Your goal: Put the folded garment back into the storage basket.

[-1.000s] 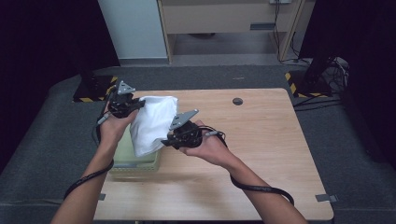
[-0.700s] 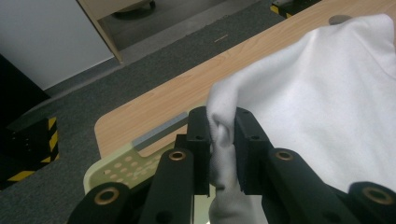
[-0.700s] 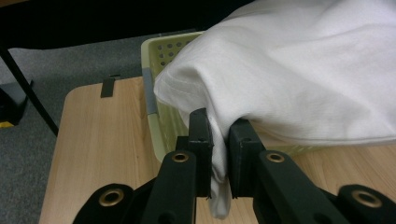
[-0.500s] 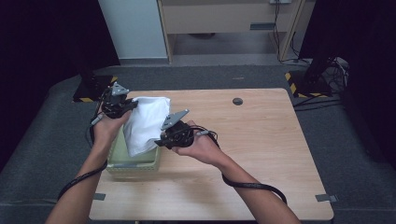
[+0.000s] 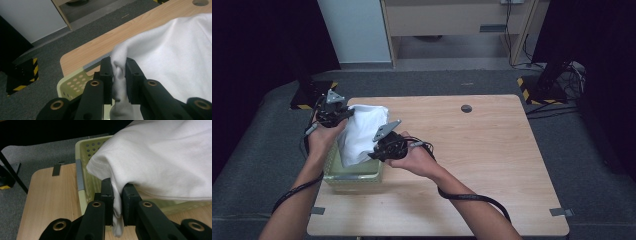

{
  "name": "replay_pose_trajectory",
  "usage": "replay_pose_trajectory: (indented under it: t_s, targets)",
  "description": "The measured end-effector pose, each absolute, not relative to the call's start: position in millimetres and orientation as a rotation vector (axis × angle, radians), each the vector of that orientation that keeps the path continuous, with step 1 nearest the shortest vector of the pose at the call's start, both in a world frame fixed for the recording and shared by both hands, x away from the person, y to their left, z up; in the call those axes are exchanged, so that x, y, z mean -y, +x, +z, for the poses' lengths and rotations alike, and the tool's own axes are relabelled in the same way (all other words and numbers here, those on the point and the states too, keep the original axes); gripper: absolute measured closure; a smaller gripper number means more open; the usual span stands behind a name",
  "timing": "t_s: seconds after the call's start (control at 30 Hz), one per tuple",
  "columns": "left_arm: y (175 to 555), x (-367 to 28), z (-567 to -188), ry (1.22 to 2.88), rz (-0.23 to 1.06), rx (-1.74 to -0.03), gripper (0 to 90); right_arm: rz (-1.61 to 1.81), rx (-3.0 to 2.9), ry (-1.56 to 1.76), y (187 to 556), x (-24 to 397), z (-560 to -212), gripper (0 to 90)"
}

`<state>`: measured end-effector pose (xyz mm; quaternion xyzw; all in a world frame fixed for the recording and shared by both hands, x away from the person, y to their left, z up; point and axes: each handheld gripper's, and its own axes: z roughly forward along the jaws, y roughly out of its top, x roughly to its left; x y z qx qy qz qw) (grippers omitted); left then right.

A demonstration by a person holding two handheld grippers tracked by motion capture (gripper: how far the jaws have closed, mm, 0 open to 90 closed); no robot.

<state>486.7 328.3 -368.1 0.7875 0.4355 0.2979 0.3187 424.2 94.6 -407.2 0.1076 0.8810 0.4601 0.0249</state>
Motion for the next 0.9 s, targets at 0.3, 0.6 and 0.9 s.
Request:
replay_pose_trajectory:
  t_s: [0.3,0.6,0.9]
  targets:
    - [486,-347,-381,2.059,0.782,-1.162,77.8,1.412,-2.739,0.361,426,-114,-418,81.7]
    - [484,-362,-387,2.057,0.766,-1.174,77.5,1.396,-2.766,0.373,426,-132,-428,81.7]
    - [487,-365,-400,2.062,0.737,-1.185,77.2,1.38,-2.782,0.38,425,-140,-436,81.6]
